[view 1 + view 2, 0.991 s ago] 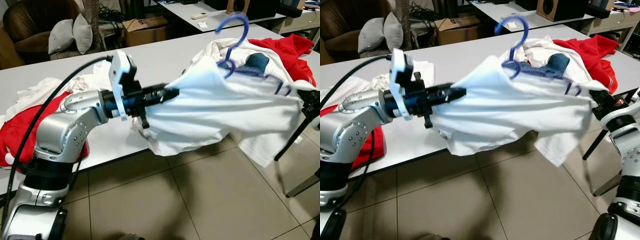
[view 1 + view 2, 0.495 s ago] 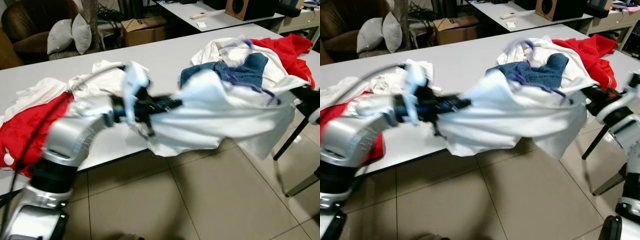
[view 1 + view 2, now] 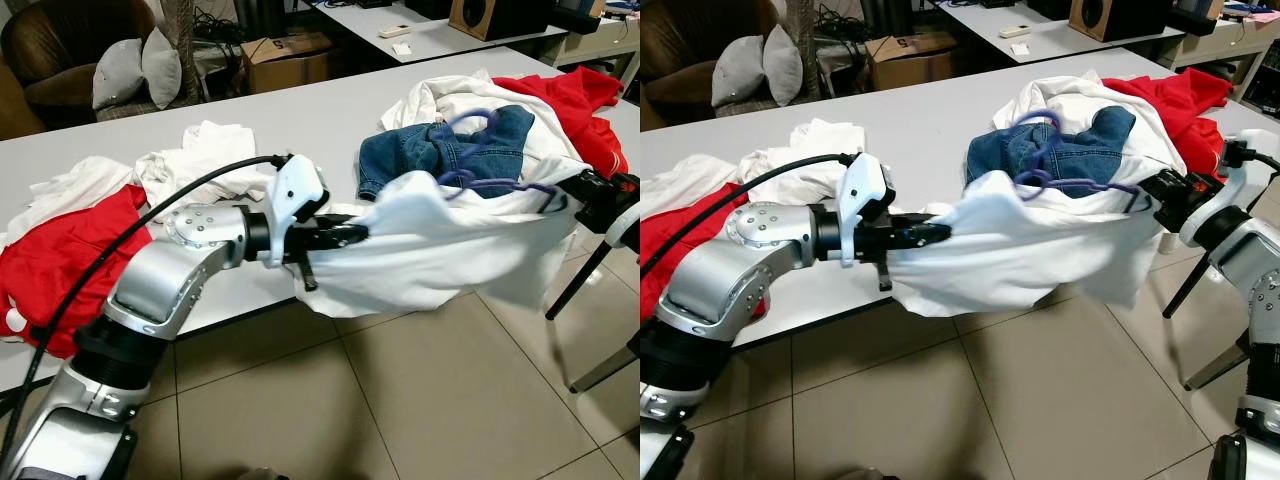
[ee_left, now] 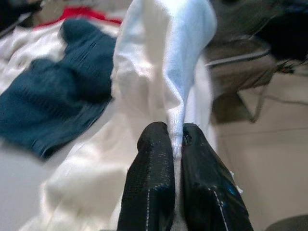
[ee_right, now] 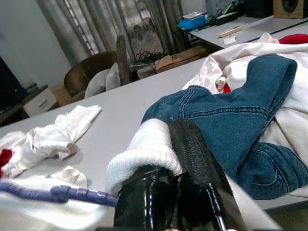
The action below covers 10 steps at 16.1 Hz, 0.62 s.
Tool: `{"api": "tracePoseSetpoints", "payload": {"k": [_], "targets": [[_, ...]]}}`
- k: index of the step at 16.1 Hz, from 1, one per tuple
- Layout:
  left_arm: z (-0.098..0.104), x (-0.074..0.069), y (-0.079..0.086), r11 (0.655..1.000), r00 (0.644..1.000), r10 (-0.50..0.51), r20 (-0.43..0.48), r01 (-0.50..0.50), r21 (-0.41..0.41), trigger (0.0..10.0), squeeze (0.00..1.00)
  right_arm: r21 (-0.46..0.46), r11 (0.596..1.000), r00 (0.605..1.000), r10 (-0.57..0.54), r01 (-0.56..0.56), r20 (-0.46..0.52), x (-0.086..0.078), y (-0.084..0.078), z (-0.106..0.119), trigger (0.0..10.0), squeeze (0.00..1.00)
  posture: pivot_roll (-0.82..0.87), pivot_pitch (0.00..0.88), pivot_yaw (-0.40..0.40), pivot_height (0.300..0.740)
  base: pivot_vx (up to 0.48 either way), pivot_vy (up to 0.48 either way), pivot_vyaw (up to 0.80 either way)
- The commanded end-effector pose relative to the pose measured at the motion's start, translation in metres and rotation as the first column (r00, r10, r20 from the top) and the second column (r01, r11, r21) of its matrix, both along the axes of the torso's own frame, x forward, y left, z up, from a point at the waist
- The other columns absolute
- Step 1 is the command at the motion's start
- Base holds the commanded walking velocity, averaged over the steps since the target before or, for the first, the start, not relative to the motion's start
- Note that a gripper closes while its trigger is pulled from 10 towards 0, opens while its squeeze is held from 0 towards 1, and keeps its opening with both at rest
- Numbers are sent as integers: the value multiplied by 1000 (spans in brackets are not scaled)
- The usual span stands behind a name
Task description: Hang hanger
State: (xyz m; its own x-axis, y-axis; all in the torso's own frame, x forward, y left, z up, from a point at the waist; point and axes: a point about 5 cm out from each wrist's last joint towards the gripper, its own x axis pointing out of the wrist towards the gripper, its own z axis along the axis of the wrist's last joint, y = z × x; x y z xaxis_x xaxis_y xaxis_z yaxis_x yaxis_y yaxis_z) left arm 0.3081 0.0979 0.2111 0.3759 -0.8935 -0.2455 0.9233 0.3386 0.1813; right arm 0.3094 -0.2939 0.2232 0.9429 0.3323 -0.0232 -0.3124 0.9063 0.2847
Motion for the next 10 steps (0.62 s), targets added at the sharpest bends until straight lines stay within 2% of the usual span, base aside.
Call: {"api": "tracePoseSetpoints", "payload": {"k": [1, 3, 4, 5, 10], "targets": [[-3, 7, 15, 995, 997, 81, -9, -81, 58, 0, 0, -85, 996, 1000, -18, 17, -6, -2, -4, 5, 0, 0, -77, 0, 73, 740, 0, 0, 0], [1, 10, 29, 991, 993, 115, -1, -115, 64, 0, 0, -137, 989, 996, -71, 63, -56, -4, -14, -3, 0, 0, -77, 0, 73, 740, 0, 0, 0], [4, 11, 44, 986, 991, 134, 4, -134, 98, 0, 0, -187, 980, 991, -92, 74, -94, -8, -20, -10, 0, 0, -77, 0, 73, 740, 0, 0, 0], [4, 11, 48, 985, 991, 137, 4, -137, 109, 0, 0, -199, 977, 990, -94, 72, -103, -10, -21, -12, 0, 0, -77, 0, 73, 740, 0, 0, 0], [4, 11, 48, 985, 991, 137, 4, -137, 109, 0, 0, -199, 977, 990, -94, 72, -103, -10, -21, -12, 0, 0, -77, 0, 73, 740, 0, 0, 0]]}}
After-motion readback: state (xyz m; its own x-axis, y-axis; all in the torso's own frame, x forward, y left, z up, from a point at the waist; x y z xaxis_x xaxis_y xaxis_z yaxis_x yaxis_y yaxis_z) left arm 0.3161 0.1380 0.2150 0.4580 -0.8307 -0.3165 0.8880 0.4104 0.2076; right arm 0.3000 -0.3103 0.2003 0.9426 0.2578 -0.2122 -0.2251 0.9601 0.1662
